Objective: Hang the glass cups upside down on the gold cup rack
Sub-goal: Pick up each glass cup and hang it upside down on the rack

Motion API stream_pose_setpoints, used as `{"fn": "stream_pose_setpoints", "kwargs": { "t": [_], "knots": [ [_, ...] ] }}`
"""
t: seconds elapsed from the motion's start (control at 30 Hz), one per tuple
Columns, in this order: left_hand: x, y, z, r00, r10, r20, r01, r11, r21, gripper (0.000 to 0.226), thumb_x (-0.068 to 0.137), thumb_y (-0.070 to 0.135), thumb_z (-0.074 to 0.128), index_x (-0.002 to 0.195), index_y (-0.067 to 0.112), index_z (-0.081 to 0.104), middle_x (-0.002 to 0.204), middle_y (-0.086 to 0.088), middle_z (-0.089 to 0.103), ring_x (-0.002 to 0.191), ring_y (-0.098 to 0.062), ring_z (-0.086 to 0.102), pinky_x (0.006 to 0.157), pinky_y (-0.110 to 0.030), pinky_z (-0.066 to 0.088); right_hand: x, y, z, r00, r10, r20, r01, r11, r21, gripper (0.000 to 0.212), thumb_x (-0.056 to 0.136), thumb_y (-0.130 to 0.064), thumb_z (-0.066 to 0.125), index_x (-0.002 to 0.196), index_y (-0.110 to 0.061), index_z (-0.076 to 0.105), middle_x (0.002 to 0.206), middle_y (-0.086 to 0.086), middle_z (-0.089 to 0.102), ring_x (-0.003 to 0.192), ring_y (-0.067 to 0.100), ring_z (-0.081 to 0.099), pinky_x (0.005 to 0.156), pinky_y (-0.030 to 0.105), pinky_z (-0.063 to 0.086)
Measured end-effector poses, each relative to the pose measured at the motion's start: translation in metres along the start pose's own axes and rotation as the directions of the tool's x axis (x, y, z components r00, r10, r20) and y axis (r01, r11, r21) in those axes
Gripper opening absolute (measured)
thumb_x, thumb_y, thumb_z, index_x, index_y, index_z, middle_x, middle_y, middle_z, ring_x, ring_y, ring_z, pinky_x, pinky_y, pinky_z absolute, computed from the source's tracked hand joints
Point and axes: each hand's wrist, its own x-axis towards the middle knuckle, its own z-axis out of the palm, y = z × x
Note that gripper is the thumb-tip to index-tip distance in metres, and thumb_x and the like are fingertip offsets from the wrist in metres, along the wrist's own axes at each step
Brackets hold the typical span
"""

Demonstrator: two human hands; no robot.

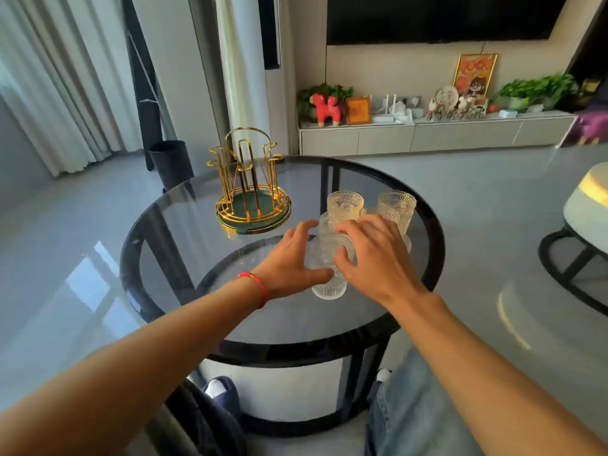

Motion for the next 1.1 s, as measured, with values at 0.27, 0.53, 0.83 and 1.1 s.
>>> {"fn": "stream_pose_setpoints", "kwargs": {
  "t": [0.27,0.53,0.83,1.1],
  "knots": [
    [0.012,-0.018,0.029,0.974,0.043,-0.224,-0.049,0.999,-0.021,0.094,0.062,0.063,0.075,0.14,0.023,0.042,0.129,0.003,0.058,0.102,-0.003,0.05,0.085,-0.017,0.044,0.0,0.002,0.01,0.999,0.004,-0.039,0.003,0.983,0.185,0.034,0.085,-0.007,0.064,0.119,-0.008,0.067,0.12,0.006,0.071,0.109,0.023,0.067,0.099,0.044,0.049],
    [0.012,-0.042,-0.023,0.968,-0.181,-0.173,0.041,0.797,-0.603,0.068,0.072,0.054,0.067,0.133,0.027,0.053,0.118,-0.002,0.062,0.106,-0.019,0.063,0.079,-0.034,0.06,0.006,-0.018,0.013,0.973,0.229,-0.021,-0.171,0.783,0.598,0.033,0.09,-0.016,0.06,0.122,-0.014,0.067,0.123,-0.004,0.069,0.118,0.005,0.061,0.102,0.027,0.051],
    [0.027,-0.082,-0.059,0.96,-0.277,0.046,0.068,0.067,-0.995,0.029,0.09,0.037,0.057,0.096,0.02,0.078,0.113,-0.014,0.073,0.11,-0.034,0.067,0.088,-0.052,0.057,0.079,-0.063,0.053,0.878,0.288,0.383,-0.471,0.657,0.588,0.061,0.098,-0.06,0.05,0.152,-0.039,0.033,0.143,0.002,0.062,0.122,0.02,0.064,0.107,0.047,0.049],
    [0.042,-0.122,-0.062,0.904,-0.361,-0.228,0.148,0.765,-0.627,0.033,0.103,0.041,0.042,0.123,0.021,0.059,0.122,-0.008,0.061,0.108,-0.019,0.06,0.08,-0.034,0.059,0.123,-0.046,0.061,0.855,0.362,0.372,-0.518,0.552,0.653,0.057,0.072,-0.054,0.084,0.124,-0.046,0.063,0.101,-0.011,0.075,0.088,0.008,0.075,0.086,0.041,0.062]
  ]
}}
